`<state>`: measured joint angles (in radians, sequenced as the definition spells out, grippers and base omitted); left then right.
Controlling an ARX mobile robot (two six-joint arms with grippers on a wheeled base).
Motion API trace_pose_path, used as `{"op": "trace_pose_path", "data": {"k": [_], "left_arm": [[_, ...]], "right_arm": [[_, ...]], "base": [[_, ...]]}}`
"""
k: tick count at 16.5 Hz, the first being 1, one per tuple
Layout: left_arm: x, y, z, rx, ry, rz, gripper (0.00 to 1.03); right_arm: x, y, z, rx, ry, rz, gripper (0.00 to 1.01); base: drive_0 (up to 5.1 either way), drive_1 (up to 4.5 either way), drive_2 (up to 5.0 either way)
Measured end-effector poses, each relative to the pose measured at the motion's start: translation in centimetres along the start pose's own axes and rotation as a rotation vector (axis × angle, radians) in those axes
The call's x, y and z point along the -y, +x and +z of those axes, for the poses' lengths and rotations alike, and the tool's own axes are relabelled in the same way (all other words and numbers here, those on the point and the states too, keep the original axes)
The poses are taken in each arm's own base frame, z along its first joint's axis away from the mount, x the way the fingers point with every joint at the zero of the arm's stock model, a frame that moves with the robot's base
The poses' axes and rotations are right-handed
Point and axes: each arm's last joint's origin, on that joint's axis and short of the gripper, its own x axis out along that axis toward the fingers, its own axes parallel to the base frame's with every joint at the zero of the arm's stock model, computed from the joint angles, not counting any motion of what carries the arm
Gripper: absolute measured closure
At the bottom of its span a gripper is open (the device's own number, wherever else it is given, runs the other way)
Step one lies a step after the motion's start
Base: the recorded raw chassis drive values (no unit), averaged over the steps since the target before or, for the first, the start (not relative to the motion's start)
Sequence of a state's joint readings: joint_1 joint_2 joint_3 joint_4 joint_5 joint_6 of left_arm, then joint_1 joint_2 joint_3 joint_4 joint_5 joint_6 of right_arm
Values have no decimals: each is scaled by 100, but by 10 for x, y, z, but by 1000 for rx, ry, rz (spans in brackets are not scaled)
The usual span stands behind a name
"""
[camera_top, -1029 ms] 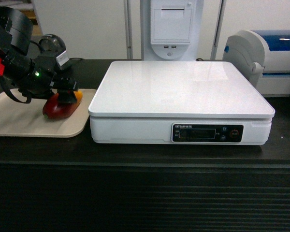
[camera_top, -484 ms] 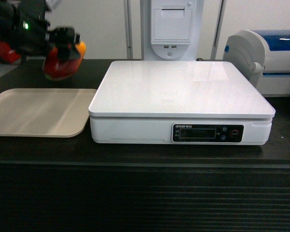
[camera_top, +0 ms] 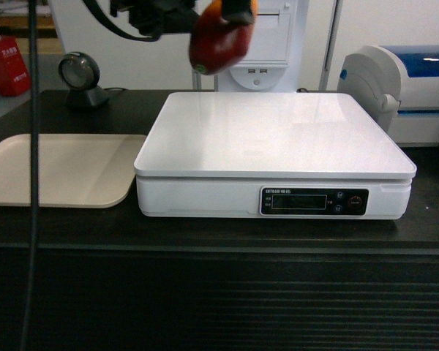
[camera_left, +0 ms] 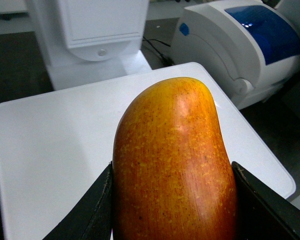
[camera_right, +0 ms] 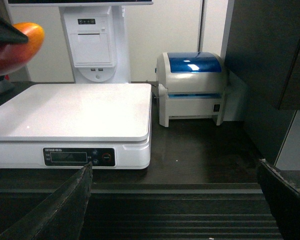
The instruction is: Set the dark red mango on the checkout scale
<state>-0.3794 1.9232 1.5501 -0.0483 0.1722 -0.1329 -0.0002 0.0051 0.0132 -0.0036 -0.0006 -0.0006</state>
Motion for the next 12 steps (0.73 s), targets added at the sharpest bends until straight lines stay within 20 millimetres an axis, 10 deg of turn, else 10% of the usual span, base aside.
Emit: {"op": "trace_pose_path", "data": {"k": [7,12], "left_arm": [[25,90,-38,-257,-172,80,43],[21,106,-36,-277,-292,153,43]], "right_arm": [[0,0,0,0,0,0,3],[0,0,0,0,0,0,3]], "base": [[0,0,0],[0,0,0]]}}
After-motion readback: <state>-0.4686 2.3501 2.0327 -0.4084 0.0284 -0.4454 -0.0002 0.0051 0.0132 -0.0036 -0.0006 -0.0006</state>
